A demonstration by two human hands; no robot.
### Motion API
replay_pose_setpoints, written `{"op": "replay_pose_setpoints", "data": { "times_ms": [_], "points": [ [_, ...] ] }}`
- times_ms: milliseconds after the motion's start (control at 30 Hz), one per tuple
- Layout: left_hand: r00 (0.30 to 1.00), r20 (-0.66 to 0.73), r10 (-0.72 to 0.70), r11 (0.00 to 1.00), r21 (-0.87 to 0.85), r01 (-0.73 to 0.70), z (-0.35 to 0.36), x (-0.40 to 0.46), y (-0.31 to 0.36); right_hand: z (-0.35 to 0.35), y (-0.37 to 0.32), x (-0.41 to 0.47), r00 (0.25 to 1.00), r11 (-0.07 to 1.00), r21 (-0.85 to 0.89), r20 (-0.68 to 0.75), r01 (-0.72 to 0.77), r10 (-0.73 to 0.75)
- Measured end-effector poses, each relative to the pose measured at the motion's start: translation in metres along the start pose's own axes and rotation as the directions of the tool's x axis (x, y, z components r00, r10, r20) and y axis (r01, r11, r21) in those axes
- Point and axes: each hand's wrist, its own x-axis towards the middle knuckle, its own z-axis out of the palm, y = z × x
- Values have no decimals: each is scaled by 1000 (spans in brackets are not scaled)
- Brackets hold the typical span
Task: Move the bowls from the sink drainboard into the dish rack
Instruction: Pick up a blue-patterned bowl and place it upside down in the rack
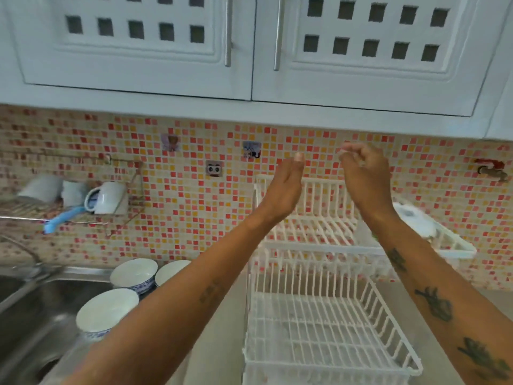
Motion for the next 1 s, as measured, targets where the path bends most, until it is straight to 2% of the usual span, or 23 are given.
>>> {"op": "replay_pose_setpoints", "data": {
  "times_ms": [133, 233, 367, 533, 600, 667, 733, 800, 933, 1000],
  "points": [
    [968, -249, -25, 1000, 0, 26, -78, -21, -22, 84, -41, -27, 983, 986, 167, 176, 16, -46],
    [914, -391, -109, 987, 64, 146, -140, -41, -51, 148, -64, -56, 941, 960, 282, 325, 1, -97],
    [791, -546, -276, 947, -15, 321, -219, -74, -97, 229, -81, -98, 841, 936, 332, 535, -120, -82],
    [605, -657, -450, 860, -135, 493, -293, -121, -160, 313, -74, -147, 666, 936, 210, 745, -283, 35],
    [541, -664, -516, 814, -185, 550, -313, -137, -189, 344, -60, -166, 566, 917, 79, 806, -391, 172],
    [505, -642, -576, 782, -255, 568, -326, -151, -219, 372, -43, -184, 395, 846, -94, 854, -524, 340],
    [477, -630, -612, 751, -277, 599, -335, -162, -246, 400, -21, -201, 214, 779, -254, 872, -573, 441],
    [428, -609, -667, 693, -298, 656, -340, -172, -274, 422, -1, -216, 92, 715, -355, 859, -603, 504],
    [340, -507, -792, 564, -396, 724, -340, -191, -325, 451, 38, -238, -22, 603, -454, 810, -656, 586],
    [302, -448, -841, 512, -484, 710, -334, -198, -349, 460, 54, -247, 0, 579, -440, 796, -687, 605]
  ]
}}
